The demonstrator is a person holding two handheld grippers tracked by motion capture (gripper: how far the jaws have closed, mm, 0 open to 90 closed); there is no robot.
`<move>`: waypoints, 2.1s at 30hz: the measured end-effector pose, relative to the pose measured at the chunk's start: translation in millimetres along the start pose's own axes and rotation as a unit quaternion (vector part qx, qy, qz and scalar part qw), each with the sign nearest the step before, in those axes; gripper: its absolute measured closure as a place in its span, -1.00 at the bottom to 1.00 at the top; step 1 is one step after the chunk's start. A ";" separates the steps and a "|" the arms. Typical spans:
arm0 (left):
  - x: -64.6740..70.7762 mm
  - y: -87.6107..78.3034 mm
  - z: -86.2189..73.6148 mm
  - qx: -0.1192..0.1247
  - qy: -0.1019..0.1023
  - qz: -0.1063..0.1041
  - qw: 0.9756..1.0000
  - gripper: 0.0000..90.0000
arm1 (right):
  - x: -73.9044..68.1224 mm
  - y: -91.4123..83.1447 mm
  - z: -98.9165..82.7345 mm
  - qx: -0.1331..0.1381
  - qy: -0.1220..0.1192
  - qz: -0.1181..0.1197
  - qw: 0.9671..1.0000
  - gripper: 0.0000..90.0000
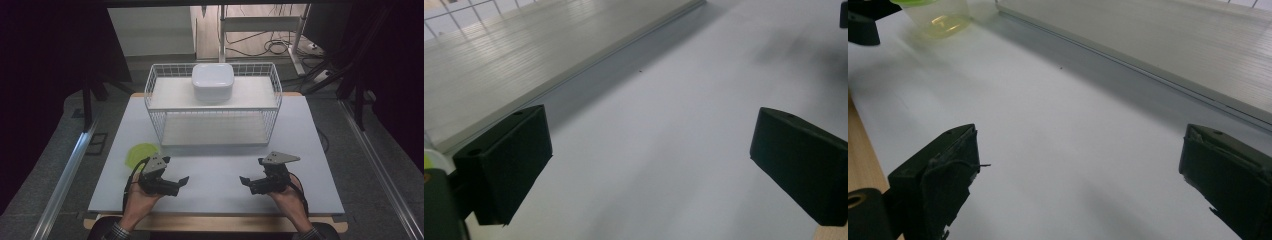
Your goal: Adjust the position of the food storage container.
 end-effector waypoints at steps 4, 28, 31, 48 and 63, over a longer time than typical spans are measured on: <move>-11.7 -7.4 2.0 -0.002 -0.002 0.024 1.000 -0.71 | 3.3 1.9 -1.2 -0.003 0.002 -0.005 1.000 -0.93; -133.2 -72.8 -52.9 -0.014 -0.123 0.200 0.972 1.00 | 8.7 9.5 -6.3 -0.022 0.002 -0.020 1.000 -0.91; -141.8 -69.9 -63.7 -0.035 -0.137 0.206 0.968 1.00 | 9.1 10.3 -7.2 -0.025 0.003 -0.020 0.999 -0.91; -134.8 -48.7 -66.7 -0.063 -0.163 0.186 0.967 0.99 | 9.3 14.9 -11.2 -0.043 0.004 -0.024 0.999 -0.91; -99.4 -20.8 -45.1 -0.064 -0.150 0.122 0.979 0.99 | 8.9 17.3 -13.3 -0.054 0.002 -0.025 0.998 -0.91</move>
Point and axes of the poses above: each handheld gripper's, and its own axes: y roughly forward along the jaws, z roughly out of its top, x roughly to its right, the point moved 4 cm from there along y, roughly forward along the jaws, and after that the axes turned 8 degrees about y, right-handed, at the moved point
